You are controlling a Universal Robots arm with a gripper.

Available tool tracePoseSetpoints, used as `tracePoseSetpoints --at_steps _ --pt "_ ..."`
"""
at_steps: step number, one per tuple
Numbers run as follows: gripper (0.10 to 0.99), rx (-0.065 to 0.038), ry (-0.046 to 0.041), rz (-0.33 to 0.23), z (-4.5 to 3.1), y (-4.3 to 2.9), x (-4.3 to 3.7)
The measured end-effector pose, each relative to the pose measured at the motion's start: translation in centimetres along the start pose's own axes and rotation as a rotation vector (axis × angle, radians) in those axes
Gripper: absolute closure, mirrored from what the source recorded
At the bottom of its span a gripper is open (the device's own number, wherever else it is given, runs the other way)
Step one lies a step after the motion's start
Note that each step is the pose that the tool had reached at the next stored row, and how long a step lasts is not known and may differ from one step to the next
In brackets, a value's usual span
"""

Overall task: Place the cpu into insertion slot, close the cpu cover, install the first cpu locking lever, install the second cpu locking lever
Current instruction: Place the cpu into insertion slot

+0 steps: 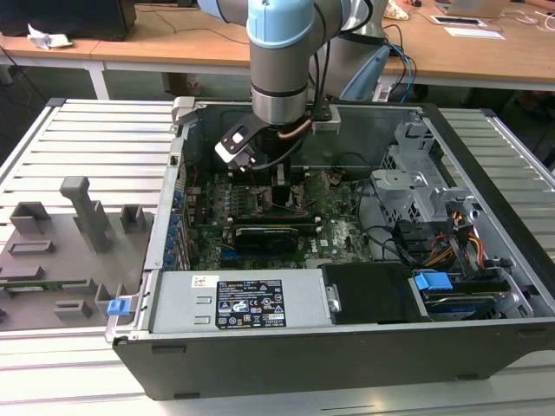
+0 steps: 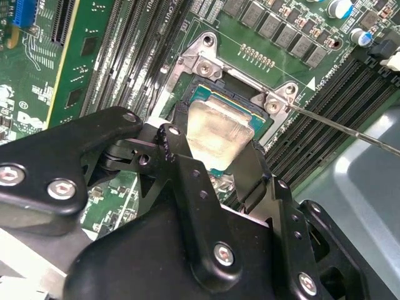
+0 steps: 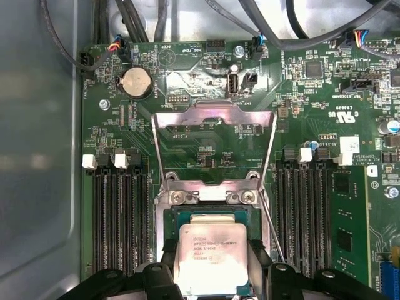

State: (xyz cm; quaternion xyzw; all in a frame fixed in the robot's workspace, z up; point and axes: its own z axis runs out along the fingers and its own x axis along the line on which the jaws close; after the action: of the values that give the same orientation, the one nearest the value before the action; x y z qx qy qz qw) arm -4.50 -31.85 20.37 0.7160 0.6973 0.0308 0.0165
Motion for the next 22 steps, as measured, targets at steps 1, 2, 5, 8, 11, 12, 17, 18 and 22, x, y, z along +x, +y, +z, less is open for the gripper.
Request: tracePoseSetpoints --at_steps 1,2,5,8,11,12,17,18,22 --pt "0.561 0.0 -0.0002 0.0 0.04 -0.01 0.0" --pt "0.561 0.0 -0.0003 0.0 0.04 -0.01 0.0" --pt "0.561 0.0 -0.0002 0.0 0.05 -0.01 0.0" --pt "0.561 0.0 -0.0001 0.0 0.05 -0.01 0.0" --pt "0.549 0.0 -0.0001 0.0 0.07 0.0 0.0" --pt "0.549 0.0 -0.0001 0.0 0.08 0.01 0.0" --pt "0.482 0.0 0.0002 0.0 -0.06 0.04 0.0" --pt "0.482 0.0 0.0002 0.0 -0.72 0.09 0.02" --pt "0.749 0.0 -0.0023 0.0 -1.29 0.13 0.03"
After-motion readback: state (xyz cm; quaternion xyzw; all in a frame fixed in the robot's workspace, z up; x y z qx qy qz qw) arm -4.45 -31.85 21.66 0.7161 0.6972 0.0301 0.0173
